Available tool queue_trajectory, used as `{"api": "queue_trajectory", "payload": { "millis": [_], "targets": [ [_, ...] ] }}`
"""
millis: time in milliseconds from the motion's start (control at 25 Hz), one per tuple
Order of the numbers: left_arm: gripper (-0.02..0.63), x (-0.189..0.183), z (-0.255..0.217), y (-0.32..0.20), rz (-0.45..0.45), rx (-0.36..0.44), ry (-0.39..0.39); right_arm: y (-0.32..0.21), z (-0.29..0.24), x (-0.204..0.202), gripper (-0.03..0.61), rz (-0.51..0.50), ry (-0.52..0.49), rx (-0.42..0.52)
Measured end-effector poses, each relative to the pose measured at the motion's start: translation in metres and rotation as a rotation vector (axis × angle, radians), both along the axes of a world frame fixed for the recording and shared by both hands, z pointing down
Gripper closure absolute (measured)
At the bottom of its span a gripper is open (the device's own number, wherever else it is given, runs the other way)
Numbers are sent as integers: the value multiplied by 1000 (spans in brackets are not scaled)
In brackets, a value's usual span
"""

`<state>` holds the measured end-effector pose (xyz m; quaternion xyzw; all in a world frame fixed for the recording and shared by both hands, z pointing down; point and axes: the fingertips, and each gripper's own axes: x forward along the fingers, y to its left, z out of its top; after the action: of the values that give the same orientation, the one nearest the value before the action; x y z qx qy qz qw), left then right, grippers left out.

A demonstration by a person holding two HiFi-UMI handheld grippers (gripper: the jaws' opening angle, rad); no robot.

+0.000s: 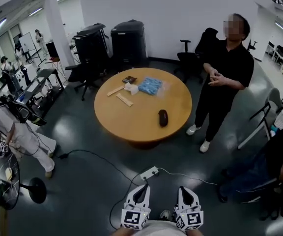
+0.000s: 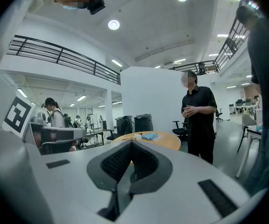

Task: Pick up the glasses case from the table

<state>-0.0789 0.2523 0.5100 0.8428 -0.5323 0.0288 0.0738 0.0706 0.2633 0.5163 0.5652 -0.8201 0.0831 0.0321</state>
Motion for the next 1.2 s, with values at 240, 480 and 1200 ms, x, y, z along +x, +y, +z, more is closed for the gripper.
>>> {"api": "queue_trajectory", "payload": {
  "millis": [240, 480, 1200],
  "targets": [
    [612, 16, 10, -1, 5, -33, 3, 2, -8, 19, 563, 11, -9, 20],
    [612, 36, 19, -23, -43, -67, 7, -16, -5, 46, 563, -15, 4, 1],
    [612, 41, 45, -215, -89, -106, 36, -193, 5, 56, 563, -18, 15, 37]
  ]
}}
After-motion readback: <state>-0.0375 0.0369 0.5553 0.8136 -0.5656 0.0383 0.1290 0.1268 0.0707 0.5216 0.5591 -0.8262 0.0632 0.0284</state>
